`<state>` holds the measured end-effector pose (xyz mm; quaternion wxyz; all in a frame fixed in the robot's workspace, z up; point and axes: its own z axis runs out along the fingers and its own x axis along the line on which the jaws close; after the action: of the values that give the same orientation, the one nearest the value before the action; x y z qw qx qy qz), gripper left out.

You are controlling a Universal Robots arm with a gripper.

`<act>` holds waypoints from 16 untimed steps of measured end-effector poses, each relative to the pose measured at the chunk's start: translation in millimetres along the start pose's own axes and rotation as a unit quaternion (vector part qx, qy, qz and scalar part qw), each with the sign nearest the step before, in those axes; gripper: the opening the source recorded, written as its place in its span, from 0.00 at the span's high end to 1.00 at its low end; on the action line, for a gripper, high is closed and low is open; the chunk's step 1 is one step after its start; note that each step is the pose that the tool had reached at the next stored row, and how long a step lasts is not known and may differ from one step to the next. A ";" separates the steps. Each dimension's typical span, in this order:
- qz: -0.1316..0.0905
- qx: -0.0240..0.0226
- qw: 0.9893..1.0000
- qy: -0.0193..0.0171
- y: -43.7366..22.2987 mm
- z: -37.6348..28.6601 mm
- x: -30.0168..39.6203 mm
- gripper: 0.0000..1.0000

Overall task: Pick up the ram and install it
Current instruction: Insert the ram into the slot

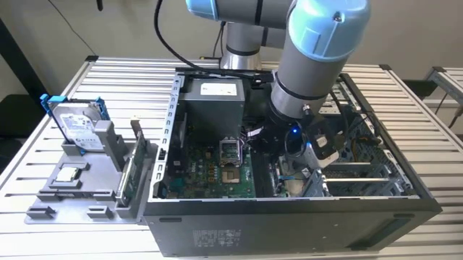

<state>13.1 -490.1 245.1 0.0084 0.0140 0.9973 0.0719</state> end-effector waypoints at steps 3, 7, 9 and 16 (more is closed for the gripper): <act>0.000 -0.001 1.000 0.000 1.9 1.3 0.0 0.85; 0.000 -0.005 1.000 0.000 2.1 3.1 0.2 0.85; 0.000 -0.005 1.000 0.000 2.1 3.2 0.1 0.85; 0.000 -0.001 1.000 0.000 2.4 11.7 0.5 0.85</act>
<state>12.9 -486.1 233.9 0.0083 0.0141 0.9972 0.0734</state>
